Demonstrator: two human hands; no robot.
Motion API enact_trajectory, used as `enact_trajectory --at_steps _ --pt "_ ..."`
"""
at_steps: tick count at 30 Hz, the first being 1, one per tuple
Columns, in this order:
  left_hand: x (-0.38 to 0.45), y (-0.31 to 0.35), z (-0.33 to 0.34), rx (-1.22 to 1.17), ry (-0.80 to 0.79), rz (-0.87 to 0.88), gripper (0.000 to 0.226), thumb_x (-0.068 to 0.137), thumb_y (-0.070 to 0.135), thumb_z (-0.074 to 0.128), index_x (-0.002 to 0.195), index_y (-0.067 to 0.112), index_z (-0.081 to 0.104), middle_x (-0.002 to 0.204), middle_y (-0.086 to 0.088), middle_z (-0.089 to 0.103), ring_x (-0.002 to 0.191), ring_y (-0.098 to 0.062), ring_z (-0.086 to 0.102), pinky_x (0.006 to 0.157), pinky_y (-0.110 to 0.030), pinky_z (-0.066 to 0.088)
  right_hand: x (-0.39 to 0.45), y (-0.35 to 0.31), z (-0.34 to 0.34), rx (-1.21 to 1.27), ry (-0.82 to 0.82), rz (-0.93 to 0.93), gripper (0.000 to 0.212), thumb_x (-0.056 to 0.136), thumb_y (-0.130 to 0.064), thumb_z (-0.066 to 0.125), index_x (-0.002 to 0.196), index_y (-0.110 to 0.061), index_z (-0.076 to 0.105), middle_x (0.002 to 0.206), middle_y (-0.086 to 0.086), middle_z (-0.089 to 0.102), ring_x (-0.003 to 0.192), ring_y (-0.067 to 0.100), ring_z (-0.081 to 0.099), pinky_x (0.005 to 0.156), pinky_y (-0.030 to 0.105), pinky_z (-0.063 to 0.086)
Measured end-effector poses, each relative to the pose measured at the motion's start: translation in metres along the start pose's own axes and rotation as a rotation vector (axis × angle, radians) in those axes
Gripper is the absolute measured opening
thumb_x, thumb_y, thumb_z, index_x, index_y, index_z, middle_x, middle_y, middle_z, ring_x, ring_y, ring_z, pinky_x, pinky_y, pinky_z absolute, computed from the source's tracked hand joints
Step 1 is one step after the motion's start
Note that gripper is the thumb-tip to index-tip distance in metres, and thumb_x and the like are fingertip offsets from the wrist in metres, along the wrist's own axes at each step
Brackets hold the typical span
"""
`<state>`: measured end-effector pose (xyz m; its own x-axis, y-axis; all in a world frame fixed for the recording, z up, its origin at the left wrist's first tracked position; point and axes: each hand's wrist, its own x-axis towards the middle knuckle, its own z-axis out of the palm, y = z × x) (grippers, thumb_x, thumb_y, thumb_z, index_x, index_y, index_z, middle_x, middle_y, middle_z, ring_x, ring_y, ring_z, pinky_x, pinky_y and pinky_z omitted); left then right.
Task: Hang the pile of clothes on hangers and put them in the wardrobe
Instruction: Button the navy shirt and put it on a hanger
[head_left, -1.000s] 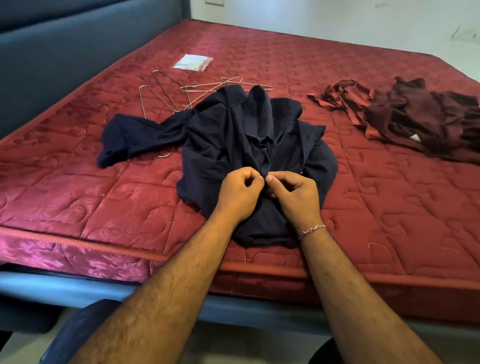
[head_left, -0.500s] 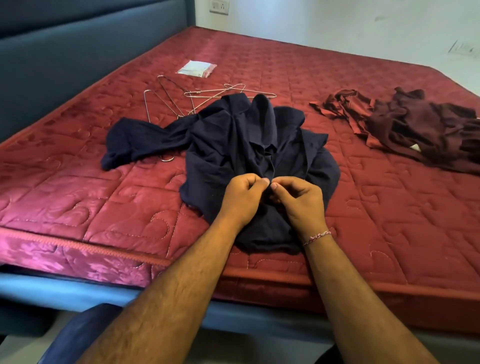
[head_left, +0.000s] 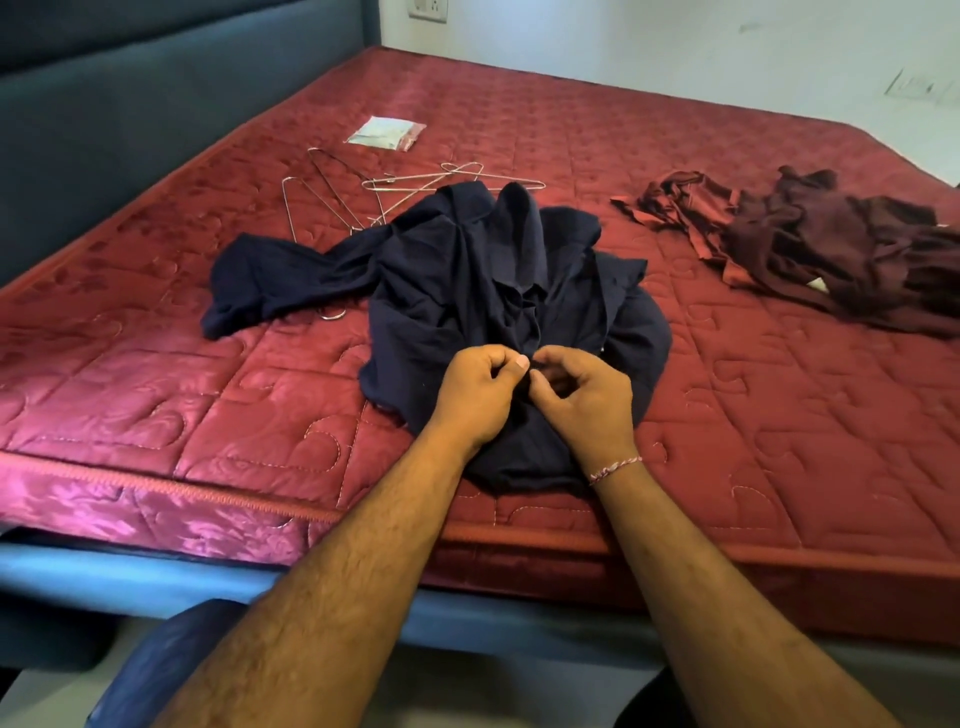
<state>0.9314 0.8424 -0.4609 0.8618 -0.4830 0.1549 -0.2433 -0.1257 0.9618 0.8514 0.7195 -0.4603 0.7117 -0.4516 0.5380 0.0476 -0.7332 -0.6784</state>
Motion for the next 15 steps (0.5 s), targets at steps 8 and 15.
enact_trajectory --at_steps 8,15 --pt "0.001 0.003 -0.001 -0.179 -0.046 -0.073 0.028 0.096 0.017 0.067 0.070 0.024 0.073 0.068 0.007 0.068 0.068 -0.008 0.061 0.071 -0.034 0.053 -0.002 -0.003 -0.005 0.190 -0.025 0.129 0.013 0.082 -0.006 0.080 0.088 -0.016 0.074 0.075 -0.004 0.074 0.067 0.007 0.069 0.069 0.018 0.055" --pt "-0.003 0.013 -0.009 -0.475 -0.132 -0.102 0.027 0.101 0.005 0.059 0.077 0.011 0.070 0.064 0.004 0.063 0.061 -0.006 0.055 0.062 -0.019 0.047 0.005 -0.003 -0.019 0.629 -0.169 0.272 0.009 0.093 0.002 0.070 0.096 -0.007 0.070 0.087 0.006 0.072 0.071 0.016 0.071 0.067 0.021 0.055"
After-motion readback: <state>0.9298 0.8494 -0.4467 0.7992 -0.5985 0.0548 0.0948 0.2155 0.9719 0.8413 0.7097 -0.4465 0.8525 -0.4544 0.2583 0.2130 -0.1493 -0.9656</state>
